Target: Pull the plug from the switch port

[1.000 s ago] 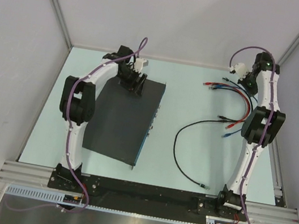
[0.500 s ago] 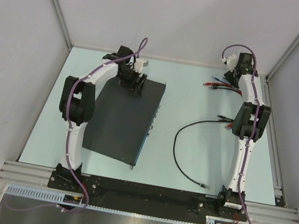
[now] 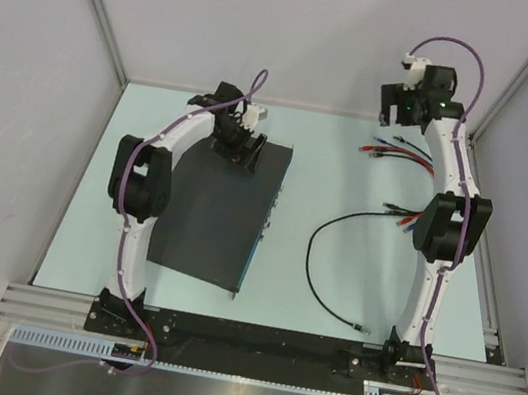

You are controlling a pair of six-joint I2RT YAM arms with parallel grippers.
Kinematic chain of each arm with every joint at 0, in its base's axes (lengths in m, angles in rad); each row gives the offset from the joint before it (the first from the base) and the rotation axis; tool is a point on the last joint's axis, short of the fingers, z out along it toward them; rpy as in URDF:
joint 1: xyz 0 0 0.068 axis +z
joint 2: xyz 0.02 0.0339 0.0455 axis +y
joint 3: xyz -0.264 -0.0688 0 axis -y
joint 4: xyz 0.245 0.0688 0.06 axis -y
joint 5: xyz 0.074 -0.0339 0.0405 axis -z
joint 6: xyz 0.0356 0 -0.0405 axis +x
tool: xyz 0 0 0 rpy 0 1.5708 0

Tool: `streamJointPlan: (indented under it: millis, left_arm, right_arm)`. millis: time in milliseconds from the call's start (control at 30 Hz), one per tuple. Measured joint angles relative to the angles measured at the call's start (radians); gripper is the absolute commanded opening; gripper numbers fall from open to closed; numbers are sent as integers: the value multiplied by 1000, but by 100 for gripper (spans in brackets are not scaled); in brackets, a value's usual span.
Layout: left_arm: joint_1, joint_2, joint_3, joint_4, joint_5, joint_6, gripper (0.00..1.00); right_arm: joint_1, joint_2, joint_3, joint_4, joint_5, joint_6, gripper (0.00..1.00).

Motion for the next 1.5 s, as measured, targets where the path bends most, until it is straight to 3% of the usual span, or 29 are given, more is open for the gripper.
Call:
streamJointPlan:
  millis: [200,433,667,1067,1167,1333,1500]
  left_arm:
    - [-2,31,78,-89,-30,5,100]
    - [15,13,53,-98,14,35,100]
    - [7,-19,6,-108,53,46,98]
    - [2,-109,-105,-166,47,91,95]
    - [2,-115,-97,-214,52,114,95]
    - [5,-115,-87,-274,64,121,94]
    - [11,-115,-87,-284,102,106,89]
  right_arm:
    - [134,-33,-95,-92,-56,107,100]
    - [206,-34,-354,-166,-70,175,100]
    - [271,-34,-433,-159,-130,200,100]
    - [241,-3,-454,-39,-604,216,75]
    - [218,-11,-494,53,-666,261,76]
    - [193,-25,-602,370,-687,547,59]
    - [204,7,-675,649,-737,810,53]
